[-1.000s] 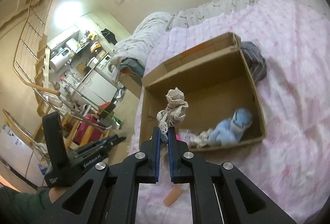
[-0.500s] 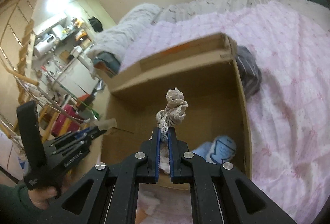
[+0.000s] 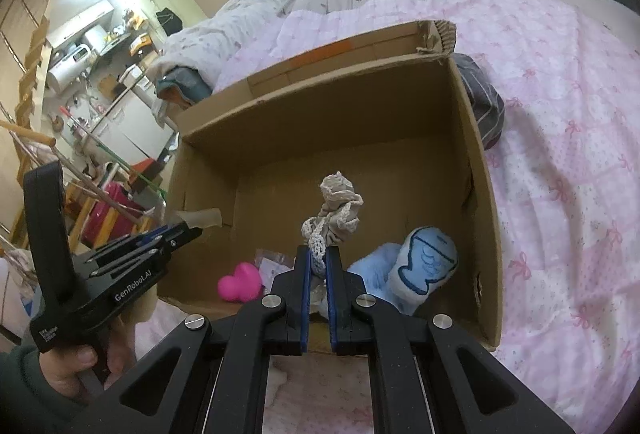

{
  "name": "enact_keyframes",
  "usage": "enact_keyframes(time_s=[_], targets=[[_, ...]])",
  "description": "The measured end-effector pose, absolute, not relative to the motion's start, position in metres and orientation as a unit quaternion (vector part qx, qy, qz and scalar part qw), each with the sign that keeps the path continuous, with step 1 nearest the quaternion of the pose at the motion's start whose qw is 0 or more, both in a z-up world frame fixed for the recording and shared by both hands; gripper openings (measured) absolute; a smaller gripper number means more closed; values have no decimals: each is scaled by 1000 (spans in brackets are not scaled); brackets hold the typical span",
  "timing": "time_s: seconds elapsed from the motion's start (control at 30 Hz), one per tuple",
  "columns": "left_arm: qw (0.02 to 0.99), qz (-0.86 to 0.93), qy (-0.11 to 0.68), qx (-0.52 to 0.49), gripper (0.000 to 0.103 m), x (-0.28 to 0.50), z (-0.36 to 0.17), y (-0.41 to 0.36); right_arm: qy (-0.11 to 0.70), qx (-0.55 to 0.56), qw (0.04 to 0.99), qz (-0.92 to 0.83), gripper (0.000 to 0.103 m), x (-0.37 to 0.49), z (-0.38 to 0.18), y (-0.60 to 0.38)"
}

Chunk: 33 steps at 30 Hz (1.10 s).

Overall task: Organize soft objects
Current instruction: 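Carry the tan cloth and lace scrunchie over the box with both grippers, then open both grippers to drop the cloth and scrunchie into the box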

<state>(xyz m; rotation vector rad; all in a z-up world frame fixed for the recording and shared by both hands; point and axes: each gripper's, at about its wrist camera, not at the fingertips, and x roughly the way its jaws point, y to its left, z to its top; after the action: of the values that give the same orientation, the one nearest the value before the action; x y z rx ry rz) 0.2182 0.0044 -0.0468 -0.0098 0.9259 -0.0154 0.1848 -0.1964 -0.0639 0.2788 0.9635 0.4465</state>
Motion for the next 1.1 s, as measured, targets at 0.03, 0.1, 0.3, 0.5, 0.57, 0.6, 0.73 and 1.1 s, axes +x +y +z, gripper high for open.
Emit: enact_keyframes(time_s=[0.03, 0.1, 0.3, 0.5, 0.57, 0.6, 0.73, 1.1], targets=[[895, -9, 447, -6, 10, 218, -47, 4, 459, 131, 853, 213, 9, 185, -64, -196], [893, -13, 450, -6, 10, 217, -48, 3, 460, 130, 852, 214, 9, 185, -65, -195], [893, -22, 451, 0, 10, 215, -48, -1, 465, 127, 850, 213, 9, 187, -67, -194], [889, -25, 456, 0, 10, 213, -51, -3, 468, 124, 849, 212, 9, 190, -68, -190], [888, -28, 458, 6, 12, 213, -52, -5, 468, 125, 849, 213, 9, 191, -67, -189], [888, -31, 459, 8, 14, 212, -52, -6, 468, 126, 848, 213, 9, 191, -67, -189], [887, -39, 460, 19, 19, 209, -53, -12, 469, 126, 847, 215, 9, 191, -67, -188], [899, -29, 436, 8, 69, 205, -40, -9, 444, 149, 858, 212, 77, 188, -62, -191]])
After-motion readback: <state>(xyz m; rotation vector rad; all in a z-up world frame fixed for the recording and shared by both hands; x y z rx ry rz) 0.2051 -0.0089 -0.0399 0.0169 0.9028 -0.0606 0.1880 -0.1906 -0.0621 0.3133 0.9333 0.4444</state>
